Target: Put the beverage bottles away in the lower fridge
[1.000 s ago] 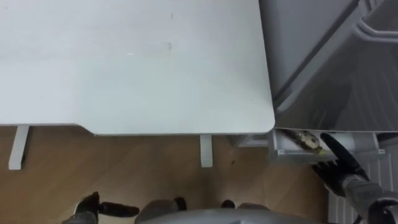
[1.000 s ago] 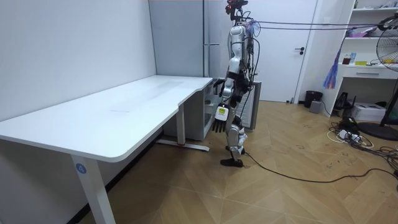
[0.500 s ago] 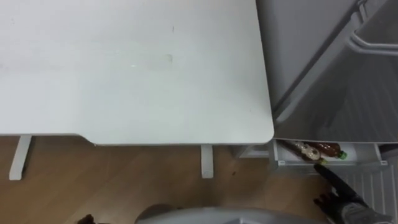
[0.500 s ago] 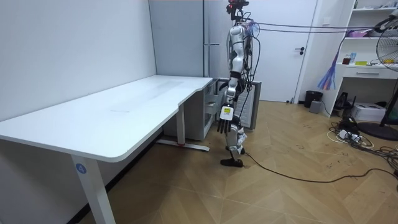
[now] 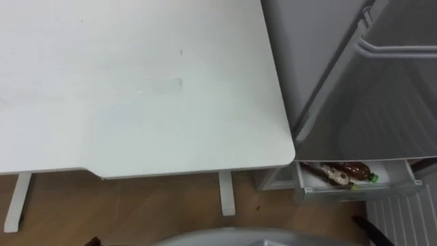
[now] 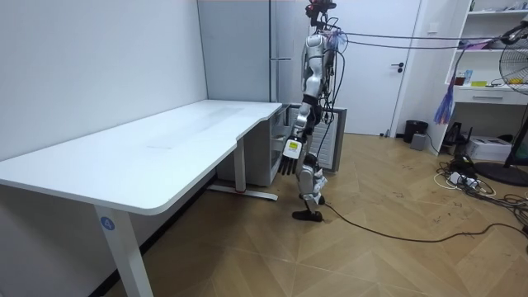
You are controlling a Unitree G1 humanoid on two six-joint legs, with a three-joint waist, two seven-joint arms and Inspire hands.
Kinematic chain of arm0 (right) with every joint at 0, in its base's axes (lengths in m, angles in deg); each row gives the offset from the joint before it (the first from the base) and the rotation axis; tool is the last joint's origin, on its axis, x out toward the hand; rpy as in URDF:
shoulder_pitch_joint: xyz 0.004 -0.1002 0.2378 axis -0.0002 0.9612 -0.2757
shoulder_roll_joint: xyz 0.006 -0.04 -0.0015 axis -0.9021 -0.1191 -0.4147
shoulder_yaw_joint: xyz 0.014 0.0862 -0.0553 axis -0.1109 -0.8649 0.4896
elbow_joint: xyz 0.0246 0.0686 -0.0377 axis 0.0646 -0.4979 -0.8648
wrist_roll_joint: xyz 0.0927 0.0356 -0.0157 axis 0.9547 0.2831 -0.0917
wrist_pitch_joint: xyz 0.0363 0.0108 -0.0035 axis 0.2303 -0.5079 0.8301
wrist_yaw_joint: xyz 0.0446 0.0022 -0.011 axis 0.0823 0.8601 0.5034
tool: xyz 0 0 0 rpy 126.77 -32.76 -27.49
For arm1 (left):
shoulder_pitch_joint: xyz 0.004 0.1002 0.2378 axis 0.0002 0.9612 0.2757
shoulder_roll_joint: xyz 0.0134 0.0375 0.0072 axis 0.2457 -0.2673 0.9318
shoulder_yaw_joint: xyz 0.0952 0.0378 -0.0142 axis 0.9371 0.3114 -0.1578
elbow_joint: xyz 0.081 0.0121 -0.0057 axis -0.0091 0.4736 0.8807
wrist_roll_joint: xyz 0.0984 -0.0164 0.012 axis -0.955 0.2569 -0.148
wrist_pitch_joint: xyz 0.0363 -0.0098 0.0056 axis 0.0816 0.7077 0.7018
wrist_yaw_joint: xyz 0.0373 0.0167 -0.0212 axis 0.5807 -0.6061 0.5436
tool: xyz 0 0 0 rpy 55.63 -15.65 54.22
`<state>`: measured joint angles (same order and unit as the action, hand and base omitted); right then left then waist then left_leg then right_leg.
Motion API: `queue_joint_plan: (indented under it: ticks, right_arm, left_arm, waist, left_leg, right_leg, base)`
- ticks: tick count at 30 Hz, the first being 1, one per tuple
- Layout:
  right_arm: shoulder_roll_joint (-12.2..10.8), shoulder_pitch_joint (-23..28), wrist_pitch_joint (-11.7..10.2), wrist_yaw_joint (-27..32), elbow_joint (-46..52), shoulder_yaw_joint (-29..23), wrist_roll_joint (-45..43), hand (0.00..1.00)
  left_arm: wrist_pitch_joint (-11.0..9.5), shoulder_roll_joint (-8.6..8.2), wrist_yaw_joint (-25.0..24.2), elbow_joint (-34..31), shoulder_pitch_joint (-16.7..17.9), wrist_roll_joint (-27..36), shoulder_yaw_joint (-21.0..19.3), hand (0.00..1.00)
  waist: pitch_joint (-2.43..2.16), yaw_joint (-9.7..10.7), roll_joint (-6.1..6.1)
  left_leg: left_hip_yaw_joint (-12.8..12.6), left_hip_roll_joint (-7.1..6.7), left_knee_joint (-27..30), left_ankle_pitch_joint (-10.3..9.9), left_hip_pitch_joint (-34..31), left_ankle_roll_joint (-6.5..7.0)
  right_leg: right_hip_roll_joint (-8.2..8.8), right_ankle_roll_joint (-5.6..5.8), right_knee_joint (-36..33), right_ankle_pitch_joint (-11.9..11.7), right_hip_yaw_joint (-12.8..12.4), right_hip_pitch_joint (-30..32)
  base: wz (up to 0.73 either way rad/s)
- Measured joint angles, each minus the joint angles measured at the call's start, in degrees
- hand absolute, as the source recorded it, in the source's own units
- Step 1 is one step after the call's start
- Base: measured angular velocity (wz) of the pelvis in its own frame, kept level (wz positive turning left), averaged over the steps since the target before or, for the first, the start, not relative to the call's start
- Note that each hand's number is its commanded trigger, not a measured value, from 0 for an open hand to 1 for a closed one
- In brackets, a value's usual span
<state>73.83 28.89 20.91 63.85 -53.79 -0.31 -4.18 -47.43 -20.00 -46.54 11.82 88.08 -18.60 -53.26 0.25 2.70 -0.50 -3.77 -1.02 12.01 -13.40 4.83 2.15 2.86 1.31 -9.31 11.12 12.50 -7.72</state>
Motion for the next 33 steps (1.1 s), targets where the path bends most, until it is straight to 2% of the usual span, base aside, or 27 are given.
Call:
queue_joint_plan:
  ticks: [4, 14, 19, 23, 28, 29, 31, 33]
  right_arm:
    - [0.0, 0.09, 0.17, 0.63, 0.0, -0.09, -0.01, 0.0]
    - [-0.01, 0.37, 0.31, 0.84, 1.05, -0.09, -0.08, 0.0]
    - [0.08, 0.9, 1.18, 0.32, 2.22, -0.23, 3.16, 0.0]
    - [0.08, 1.15, 1.34, -0.08, 2.47, -0.23, 7.87, 0.0]
    - [0.07, 1.16, 1.46, -1.93, 2.3, -0.18, 13.07, 0.0]
    - [0.07, 0.92, 1.41, -2.49, 2.29, -0.35, 13.98, 0.0]
    - [0.07, -0.55, 1.28, -2.77, 2.29, -1.19, 18.25, 0.0]
    - [0.08, -3.39, 0.85, -2.93, 1.77, -1.1, 20.49, 0.0]
  left_arm:
    - [0.14, 0.03, -0.6, -0.01, 0.65, -1.21, -0.05, 0.0]
    - [1.15, 0.27, -2.72, -0.02, 2.43, -3.59, -1.53, 0.0]
    - [1.92, 0.59, -4.28, 0.24, 2.81, -6.12, -1.71, 0.0]
    - [2.32, 0.95, -5.14, 0.33, 2.74, -6.07, -1.68, 0.0]
    - [2.34, 1.93, -6.2, 1.1, 3.46, -5.6, -1.65, 0.0]
    - [2.34, 2.01, -6.19, 0.99, 3.49, -5.49, -1.74, 0.0]
    - [2.34, 2.07, -6.08, 0.88, 2.64, -5.52, -2.03, 0.0]
    - [2.36, 2.09, -6.0, 0.93, 1.3, -5.47, -1.88, 0.0]
  waist:
    - [-0.06, 0.06, 0.25]
    - [-0.05, -0.12, -0.01]
    - [0.17, -0.83, 0.06]
    - [0.17, -1.17, 0.08]
    - [0.07, -1.44, 0.49]
    - [-0.03, -1.4, 0.7]
    - [-0.32, -1.55, 1.2]
    - [-0.39, -1.81, 1.36]
  left_leg:
    - [-0.2, -0.37, 0.29, -0.29, 0.02, 0.41]
    - [-1.0, -0.72, 1.08, -1.52, 0.54, 1.43]
    - [-1.56, -0.08, 3.58, -3.1, 0.44, 2.3]
    - [-1.48, -0.45, 5.21, -3.85, 0.2, 3.45]
    - [-1.47, -0.84, 6.03, -4.37, -0.45, 4.45]
    - [-1.47, -0.83, 6.5, -4.52, -1.19, 4.67]
    - [-1.61, -0.87, 7.77, -4.59, -4.17, 4.85]
    - [-1.61, -0.86, 8.93, -4.57, -7.25, 4.87]
  right_leg:
    - [0.43, 0.41, -0.8, 0.44, -0.4, 0.39]
    - [1.09, 1.11, -3.05, 0.58, -1.13, 0.6]
    - [1.59, 1.48, -8.27, 0.83, -1.11, 2.3]
    - [2.4, 1.49, -10.76, 0.83, -1.12, 3.27]
    - [2.55, 1.71, -10.14, 0.07, -2.02, 3.43]
    - [2.41, 1.62, -10.07, -0.01, -3.12, 4.05]
    - [2.51, 1.63, -10.29, -0.02, -3.98, 6.82]
    - [2.48, 1.63, -10.35, -0.06, -3.92, 9.4]
  base:
    - [-0.01]
    - [-0.05]
    - [-0.07]
    - [0.03]
    - [0.0]
    - [0.0]
    - [-0.02]
    - [-0.13]
